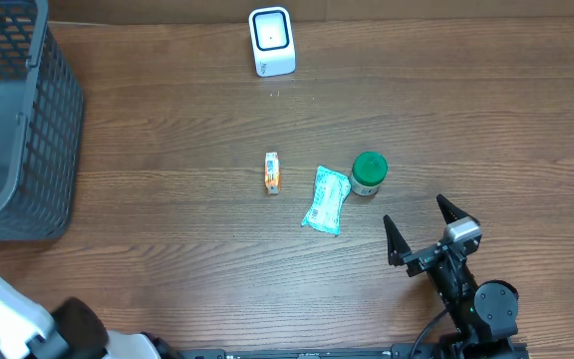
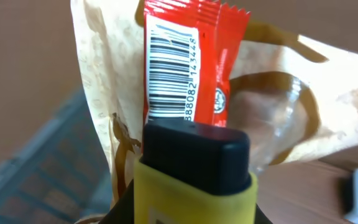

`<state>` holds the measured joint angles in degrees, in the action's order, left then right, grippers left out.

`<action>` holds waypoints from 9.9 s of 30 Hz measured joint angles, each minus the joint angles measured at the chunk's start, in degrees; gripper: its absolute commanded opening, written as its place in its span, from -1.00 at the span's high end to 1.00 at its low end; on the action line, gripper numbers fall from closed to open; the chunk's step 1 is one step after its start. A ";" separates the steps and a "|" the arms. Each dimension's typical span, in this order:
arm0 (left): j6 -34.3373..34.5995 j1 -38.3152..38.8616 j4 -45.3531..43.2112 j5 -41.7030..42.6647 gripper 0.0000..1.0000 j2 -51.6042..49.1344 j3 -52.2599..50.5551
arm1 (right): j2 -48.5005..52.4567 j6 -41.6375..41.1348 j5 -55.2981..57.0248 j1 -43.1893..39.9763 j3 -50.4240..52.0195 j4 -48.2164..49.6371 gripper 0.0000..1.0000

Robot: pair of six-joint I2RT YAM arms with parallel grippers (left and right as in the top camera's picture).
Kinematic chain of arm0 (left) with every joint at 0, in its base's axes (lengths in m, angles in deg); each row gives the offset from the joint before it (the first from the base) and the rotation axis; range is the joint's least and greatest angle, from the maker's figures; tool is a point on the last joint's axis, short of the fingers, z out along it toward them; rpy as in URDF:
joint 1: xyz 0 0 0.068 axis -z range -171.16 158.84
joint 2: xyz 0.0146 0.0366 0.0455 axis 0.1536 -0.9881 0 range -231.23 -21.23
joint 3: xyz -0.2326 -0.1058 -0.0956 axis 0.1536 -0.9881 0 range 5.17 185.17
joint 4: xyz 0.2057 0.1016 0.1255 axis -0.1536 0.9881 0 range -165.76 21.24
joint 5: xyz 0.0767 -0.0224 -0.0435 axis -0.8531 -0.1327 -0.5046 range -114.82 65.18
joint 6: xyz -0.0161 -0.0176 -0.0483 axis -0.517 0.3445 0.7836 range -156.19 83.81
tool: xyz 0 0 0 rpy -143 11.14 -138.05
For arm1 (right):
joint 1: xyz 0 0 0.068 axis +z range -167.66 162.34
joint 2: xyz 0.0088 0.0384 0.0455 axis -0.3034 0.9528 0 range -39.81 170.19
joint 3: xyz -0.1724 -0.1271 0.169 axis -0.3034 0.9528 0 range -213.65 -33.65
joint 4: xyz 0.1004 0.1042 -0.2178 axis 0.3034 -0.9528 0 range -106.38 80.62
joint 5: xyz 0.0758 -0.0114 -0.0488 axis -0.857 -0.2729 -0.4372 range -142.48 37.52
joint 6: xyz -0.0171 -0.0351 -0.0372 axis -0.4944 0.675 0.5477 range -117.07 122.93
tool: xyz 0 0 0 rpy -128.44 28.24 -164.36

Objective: Scan the item barcode

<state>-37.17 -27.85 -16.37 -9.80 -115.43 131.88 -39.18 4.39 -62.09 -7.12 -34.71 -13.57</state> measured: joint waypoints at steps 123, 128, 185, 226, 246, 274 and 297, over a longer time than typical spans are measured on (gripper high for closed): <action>8.35 40.04 -11.63 -14.40 -1.00 5.77 -44.59 | 0.00 0.02 0.00 0.00 0.00 0.02 -1.00; 8.37 40.04 -11.61 -14.40 -1.00 5.77 -44.59 | 0.00 -0.02 0.00 -0.02 0.00 0.00 -1.00; 8.35 40.04 -11.63 -14.40 -1.00 5.77 -44.59 | 0.00 0.02 -0.68 -0.02 0.00 1.05 -1.00; 8.35 40.04 -11.43 -14.19 -1.00 5.77 -44.59 | 64.37 -6.40 -0.59 -0.02 -87.54 -60.63 -1.00; 8.35 40.04 -11.43 -14.19 -0.99 5.77 -44.61 | 97.70 -13.77 -4.94 -0.02 -100.89 -73.05 -1.00; 8.35 40.04 -11.45 -14.21 -1.00 5.77 -44.59 | 104.37 -31.47 4.09 0.00 -82.90 -59.21 -1.00; 8.37 40.04 -11.45 -14.21 -1.00 5.77 -44.59 | 104.37 -31.43 6.01 3.61 -82.75 -57.29 -1.00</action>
<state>-28.80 12.19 -27.82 -24.00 -109.66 87.30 65.18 -27.04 -56.08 -3.51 -117.46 -70.85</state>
